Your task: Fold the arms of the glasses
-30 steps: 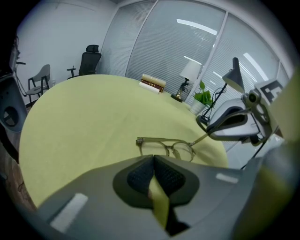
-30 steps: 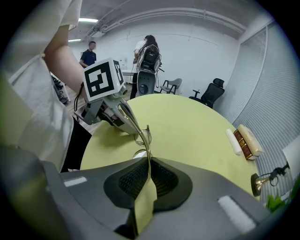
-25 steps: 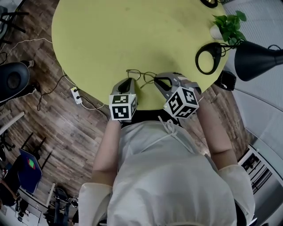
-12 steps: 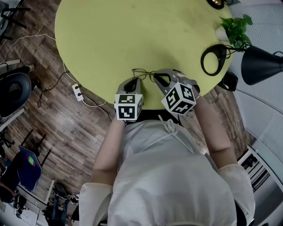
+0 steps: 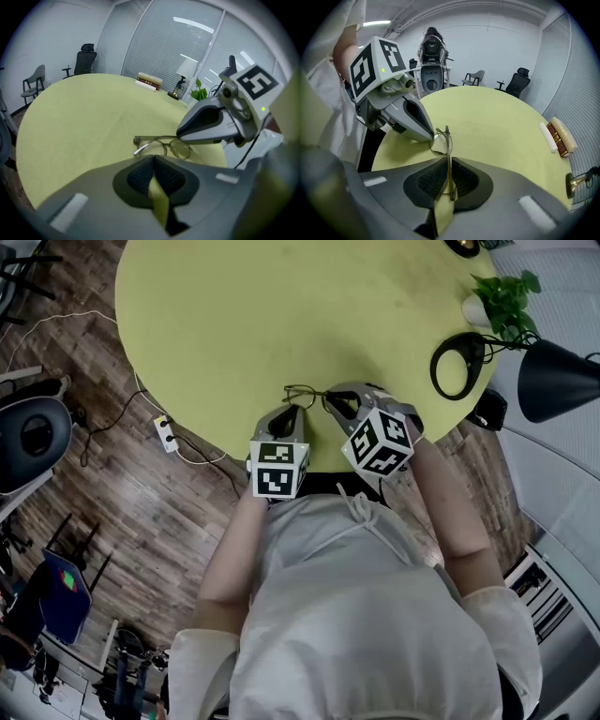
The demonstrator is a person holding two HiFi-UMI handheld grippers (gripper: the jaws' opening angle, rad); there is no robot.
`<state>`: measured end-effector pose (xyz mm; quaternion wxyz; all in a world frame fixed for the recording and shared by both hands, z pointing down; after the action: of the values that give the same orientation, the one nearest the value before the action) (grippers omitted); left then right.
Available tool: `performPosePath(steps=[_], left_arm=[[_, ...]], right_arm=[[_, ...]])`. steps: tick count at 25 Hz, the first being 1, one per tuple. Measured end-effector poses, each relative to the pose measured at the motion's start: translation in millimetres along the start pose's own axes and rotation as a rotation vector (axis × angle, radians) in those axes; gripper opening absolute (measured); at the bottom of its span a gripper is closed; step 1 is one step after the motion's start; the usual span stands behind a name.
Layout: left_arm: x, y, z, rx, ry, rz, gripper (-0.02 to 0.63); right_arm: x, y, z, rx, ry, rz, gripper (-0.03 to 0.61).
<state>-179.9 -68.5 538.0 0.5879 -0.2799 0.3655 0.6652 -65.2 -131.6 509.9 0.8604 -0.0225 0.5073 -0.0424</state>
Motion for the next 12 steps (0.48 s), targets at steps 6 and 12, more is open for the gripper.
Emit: performPosePath(steps=[6, 12], left_arm=[[1, 2, 0, 0.008, 0.001, 0.013, 0.006], [22, 2, -12, 0.008, -0.049, 0.009, 0.006]], right_arm=[[0, 1, 0, 0.001, -0.016, -0.005, 0.036], [27, 3, -9, -0.094, -0.215, 0.073, 0.077]])
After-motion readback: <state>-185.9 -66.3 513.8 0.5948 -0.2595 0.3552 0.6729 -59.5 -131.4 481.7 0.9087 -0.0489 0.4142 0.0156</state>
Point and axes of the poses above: the fingertips, and each gripper's own axes: x backward along the fingers, y to its left, z out of its underside, the point moved 8 cm from there along x, backward along the fingers, and after that the axes turned 12 degrees about -z, right-handed, at the moved point
